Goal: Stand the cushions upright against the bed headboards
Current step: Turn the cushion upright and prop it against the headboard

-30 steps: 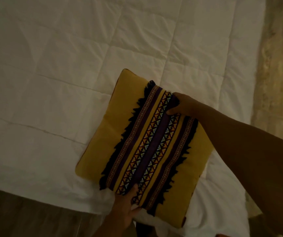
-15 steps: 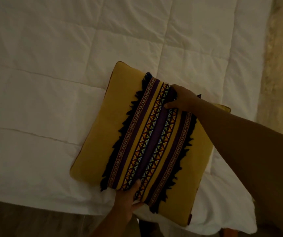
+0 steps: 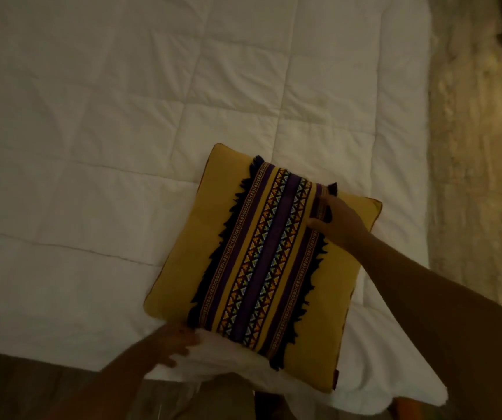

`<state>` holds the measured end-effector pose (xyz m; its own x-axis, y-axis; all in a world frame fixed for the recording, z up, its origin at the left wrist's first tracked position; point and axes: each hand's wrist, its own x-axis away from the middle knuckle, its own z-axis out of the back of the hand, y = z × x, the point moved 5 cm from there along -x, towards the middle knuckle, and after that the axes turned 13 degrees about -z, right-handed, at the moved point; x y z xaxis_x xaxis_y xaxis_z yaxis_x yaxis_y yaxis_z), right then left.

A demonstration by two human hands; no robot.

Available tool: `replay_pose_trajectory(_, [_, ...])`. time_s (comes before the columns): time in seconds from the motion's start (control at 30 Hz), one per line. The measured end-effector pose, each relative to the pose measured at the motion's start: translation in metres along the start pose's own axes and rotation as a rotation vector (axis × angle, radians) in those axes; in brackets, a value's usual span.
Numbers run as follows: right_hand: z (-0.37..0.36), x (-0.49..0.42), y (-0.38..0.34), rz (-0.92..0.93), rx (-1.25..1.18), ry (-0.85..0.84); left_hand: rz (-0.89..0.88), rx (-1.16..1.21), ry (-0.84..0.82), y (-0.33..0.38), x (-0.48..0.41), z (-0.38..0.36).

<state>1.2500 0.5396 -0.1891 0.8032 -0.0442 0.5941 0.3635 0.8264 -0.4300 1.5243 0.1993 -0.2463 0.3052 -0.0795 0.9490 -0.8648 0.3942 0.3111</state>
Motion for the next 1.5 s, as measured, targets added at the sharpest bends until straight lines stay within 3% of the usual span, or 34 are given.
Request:
replay_pose_trajectory(0.1, [-0.005,0.025,0.025,-0.103,-0.040,0.007,-0.044,-0.179,0.067,0.012,0.004,0.052])
replay_pose_trajectory(0.3, [-0.021,0.059,0.083,-0.385,-0.220,0.021,-0.226,-0.166,0.321,0.085,0.004,0.117])
replay_pose_trajectory(0.53, [-0.054,0.078,0.124,-0.568,-0.494,0.035,-0.490,-0.271,0.315,0.167,-0.019,0.116])
replay_pose_trajectory(0.73, [-0.074,0.071,0.146,-0.659,-0.546,0.116,-0.509,-0.323,0.267,0.192,-0.066,0.105])
replay_pose_trajectory(0.83, [-0.089,0.064,0.160,-0.723,-0.661,0.043,-0.460,-0.335,0.280,0.190,-0.091,0.110])
replay_pose_trajectory(1.0, [-0.112,0.050,0.172,-0.743,-0.807,-0.102,-0.413,-0.171,0.242,0.176,-0.119,0.116])
replay_pose_trajectory(1.23, [-0.114,0.036,0.174,-0.629,-0.935,-0.166,-0.452,0.053,0.176,0.157,-0.137,0.111])
replay_pose_trajectory(1.5, [-0.082,0.058,0.151,-0.511,-1.003,-0.190,-0.550,0.136,0.274,0.154,-0.082,0.098])
